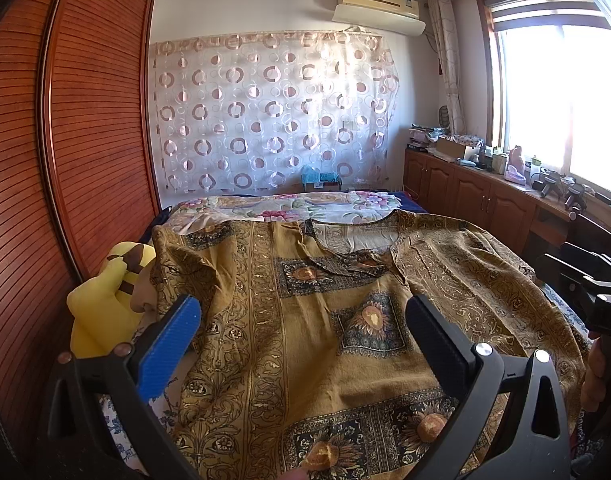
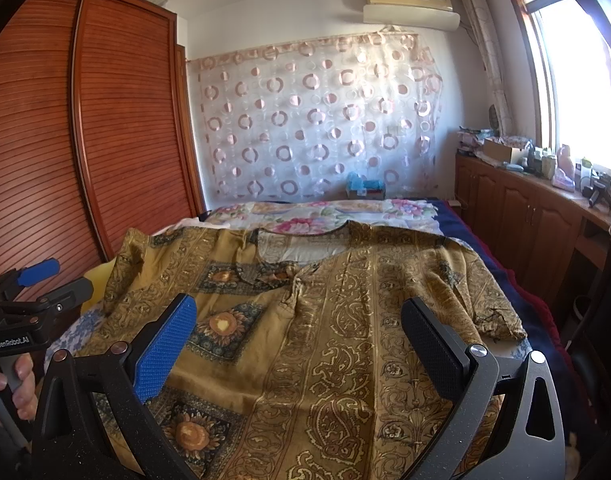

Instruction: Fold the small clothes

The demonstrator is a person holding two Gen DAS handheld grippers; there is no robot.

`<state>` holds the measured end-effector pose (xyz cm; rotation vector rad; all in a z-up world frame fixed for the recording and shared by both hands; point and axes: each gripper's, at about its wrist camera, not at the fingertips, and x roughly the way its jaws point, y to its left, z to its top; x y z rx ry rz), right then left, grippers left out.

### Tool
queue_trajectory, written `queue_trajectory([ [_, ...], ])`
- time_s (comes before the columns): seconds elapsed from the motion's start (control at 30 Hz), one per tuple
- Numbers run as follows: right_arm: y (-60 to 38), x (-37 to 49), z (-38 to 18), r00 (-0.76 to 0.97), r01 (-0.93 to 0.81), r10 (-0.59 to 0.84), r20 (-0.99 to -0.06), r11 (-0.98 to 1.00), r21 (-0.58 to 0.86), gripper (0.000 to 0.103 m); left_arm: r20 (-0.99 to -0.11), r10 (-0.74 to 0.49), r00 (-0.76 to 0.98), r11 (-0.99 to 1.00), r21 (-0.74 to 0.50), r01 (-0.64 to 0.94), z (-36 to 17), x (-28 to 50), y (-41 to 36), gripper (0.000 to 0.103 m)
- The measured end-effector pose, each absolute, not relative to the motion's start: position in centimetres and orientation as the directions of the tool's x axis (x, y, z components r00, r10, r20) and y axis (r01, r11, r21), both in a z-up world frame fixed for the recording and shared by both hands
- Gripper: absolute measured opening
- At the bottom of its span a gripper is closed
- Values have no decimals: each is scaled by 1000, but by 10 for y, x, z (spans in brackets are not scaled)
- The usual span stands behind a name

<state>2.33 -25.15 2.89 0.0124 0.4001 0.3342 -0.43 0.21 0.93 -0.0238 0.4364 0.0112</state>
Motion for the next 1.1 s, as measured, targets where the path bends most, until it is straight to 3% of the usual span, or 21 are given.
queue_trajectory([
  [0.43,-237,26,8,845,-343,348,-405,935,88,103,-452,-3,892,998,-51,-22,-1,6,28,103],
  [0.97,-228,55,-34,742,-414,376,-555,908,62,103,-555,19,832,990,-107,-94,-40,31,132,103],
  [1.1,-219,62,-42,721,-438,382,-579,898,47,103,-573,-20,819,986,-148,-80,-44,40,150,95],
])
